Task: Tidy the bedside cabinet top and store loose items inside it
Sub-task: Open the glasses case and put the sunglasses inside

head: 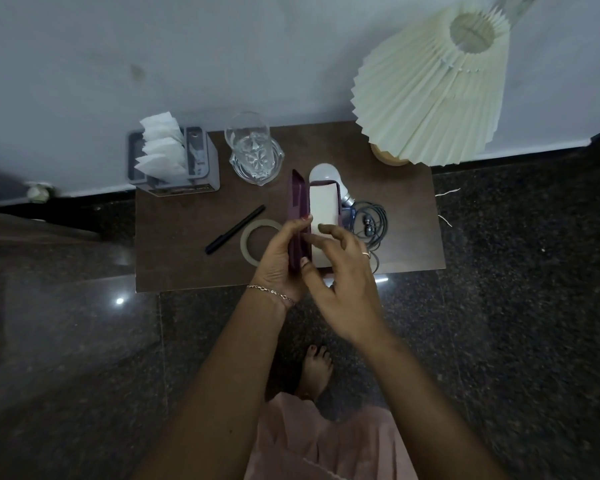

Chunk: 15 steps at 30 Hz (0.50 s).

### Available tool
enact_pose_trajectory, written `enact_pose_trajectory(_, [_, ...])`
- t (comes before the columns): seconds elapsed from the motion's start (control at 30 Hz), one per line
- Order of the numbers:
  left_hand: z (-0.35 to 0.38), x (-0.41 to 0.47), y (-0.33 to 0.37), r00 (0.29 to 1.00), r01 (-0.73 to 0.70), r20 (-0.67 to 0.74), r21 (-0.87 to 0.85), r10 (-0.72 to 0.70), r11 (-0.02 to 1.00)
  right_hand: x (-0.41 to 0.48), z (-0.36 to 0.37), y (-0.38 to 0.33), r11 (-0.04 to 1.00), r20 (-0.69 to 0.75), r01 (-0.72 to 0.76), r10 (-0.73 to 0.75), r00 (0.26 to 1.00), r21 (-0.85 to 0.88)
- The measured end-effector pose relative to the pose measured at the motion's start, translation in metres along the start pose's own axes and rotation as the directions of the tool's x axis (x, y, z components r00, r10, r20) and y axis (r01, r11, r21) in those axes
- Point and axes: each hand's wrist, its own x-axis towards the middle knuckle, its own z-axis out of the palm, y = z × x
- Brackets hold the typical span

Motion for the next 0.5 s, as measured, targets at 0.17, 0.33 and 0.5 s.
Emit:
enact_pose_trajectory(0.17, [-0.012, -0.002, 0.003, 0.996, -0.089, -0.017, -0.078, 0.088, 0.993, 0.003, 0.008, 0.022, 0.994, -0.113, -0.081, 0.089, 0.99, 0.071])
enact_pose_trajectory(0.33, [-0.033, -0.004, 0.002, 0.997, -0.06, -0.058, -0.154, 0.052, 0.986, 0.008, 0.016, 0.038, 0.974, -0.109, -0.082, 0.107, 0.988, 0.209])
enact_pose_trajectory(0.5, [-0.055, -0.003, 0.012, 0.985, -0.095, -0.159, -0.176, 0.067, 0.98, 0.034, 0.009, 0.06, 0.969, -0.242, -0.205, 0.234, 0.942, 0.14])
